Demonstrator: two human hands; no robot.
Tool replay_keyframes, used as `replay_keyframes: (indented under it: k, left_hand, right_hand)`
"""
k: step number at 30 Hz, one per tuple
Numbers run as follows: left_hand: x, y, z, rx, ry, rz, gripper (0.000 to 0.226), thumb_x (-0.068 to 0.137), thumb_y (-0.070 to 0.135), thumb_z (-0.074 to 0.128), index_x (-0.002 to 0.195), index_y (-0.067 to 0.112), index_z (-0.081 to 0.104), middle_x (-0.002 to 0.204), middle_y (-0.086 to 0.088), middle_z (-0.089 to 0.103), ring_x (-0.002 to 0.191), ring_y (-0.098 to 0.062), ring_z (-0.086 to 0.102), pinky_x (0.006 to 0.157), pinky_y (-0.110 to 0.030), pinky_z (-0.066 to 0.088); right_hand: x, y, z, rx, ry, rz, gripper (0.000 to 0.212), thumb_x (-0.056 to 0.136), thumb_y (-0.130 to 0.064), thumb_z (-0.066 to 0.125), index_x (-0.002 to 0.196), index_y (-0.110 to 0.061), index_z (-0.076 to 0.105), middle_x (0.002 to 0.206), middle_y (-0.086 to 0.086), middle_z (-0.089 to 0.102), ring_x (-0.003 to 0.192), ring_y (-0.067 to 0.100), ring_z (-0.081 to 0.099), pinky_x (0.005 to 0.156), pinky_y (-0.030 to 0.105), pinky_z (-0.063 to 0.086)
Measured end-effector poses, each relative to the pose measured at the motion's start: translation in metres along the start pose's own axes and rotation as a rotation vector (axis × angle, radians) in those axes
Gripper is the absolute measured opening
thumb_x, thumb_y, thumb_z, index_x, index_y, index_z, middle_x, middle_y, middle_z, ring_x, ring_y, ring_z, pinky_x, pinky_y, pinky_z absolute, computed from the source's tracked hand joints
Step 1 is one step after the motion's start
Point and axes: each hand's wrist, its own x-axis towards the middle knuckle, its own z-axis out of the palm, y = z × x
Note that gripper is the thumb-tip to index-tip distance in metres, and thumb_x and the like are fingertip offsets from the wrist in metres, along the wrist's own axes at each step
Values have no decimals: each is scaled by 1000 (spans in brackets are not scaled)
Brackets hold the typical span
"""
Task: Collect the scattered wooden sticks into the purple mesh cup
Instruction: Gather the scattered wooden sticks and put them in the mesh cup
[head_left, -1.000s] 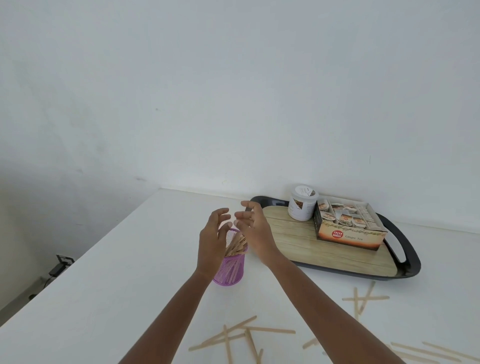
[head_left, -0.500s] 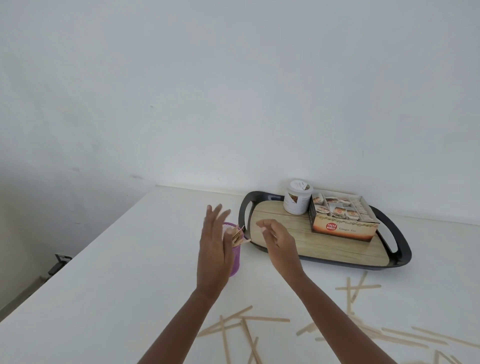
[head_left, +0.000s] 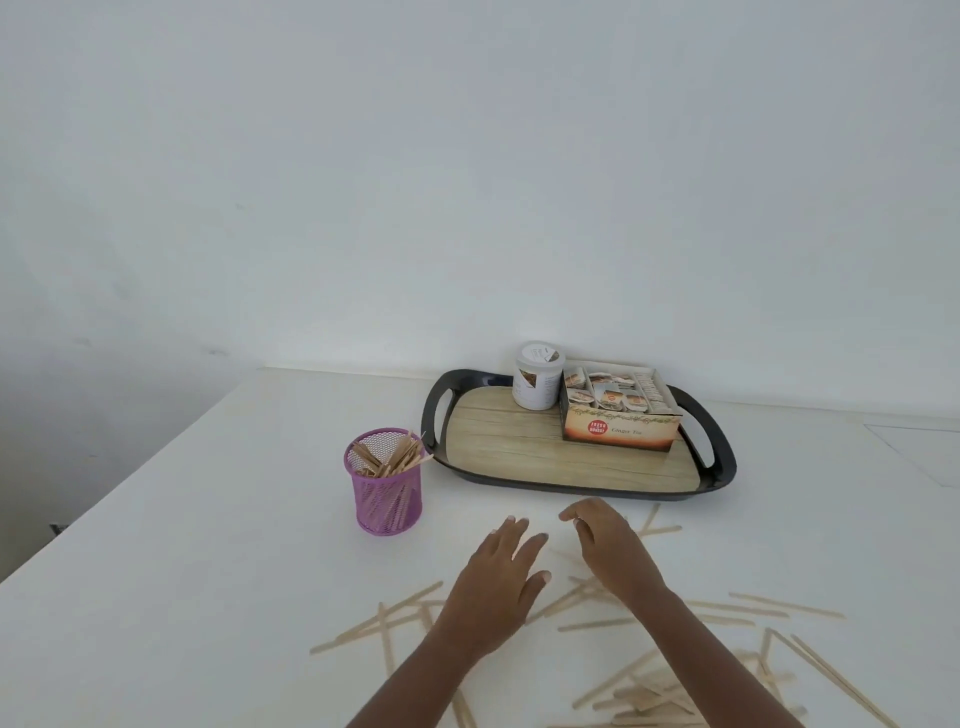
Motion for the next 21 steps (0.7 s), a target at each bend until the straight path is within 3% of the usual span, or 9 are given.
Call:
replay_keyframes:
  k: [2,5,7,11,13,16,21]
  left_hand:
    - [5,9,9,-52,-211,-104,54,99,40,28,147,16,17,158,-9,12,147,-22,8,120,-32,10]
    - [16,26,19,-38,-317,-95,62,98,43,31,148,15,9,158,-10,7,147,-23,5,120,-36,7]
    - [23,39,21,-34,-363,-67,65,97,43,35,148,14,8,159,-9,7,147,-23,4,120,-37,6]
    - [35,58,26,-19,-409,-9,67,95,39,43,147,13,12,158,-9,11,146,-24,7,120,-39,9]
    - [39,63,28,-29,-396,-13,59,94,35,47,144,12,24,154,-9,22,143,-24,20,117,-37,17]
    - [43,67,28,18,-314,-1,39,93,26,49,128,9,47,134,-12,45,122,-28,46,102,-37,38]
    - [47,68,29,134,-266,25,24,96,15,41,114,6,53,118,-12,51,105,-27,53,85,-38,49]
  right_hand:
    - [-2,18,-9,-130,-60,-13,30,96,-8,36,118,-11,57,126,5,57,121,16,48,103,26,37]
    - [-3,39,-22,-326,-210,33,36,99,-22,32,134,-19,42,147,1,38,141,17,24,115,43,25]
    - [-4,50,-31,-392,-297,36,39,100,-26,30,138,-23,37,151,-2,29,144,16,16,116,44,22]
    - [-11,68,-47,-450,-310,11,40,99,-28,31,139,-26,35,150,0,31,140,14,25,112,35,30]
    - [-17,76,-55,-459,-279,20,39,100,-28,30,137,-26,38,147,2,36,136,17,31,108,32,34]
    - [-28,89,-66,-476,-196,37,36,99,-29,32,133,-27,43,133,2,45,122,15,44,95,28,44]
    - [-48,102,-79,-546,-140,35,34,99,-31,31,129,-25,46,121,2,47,113,14,47,85,25,51]
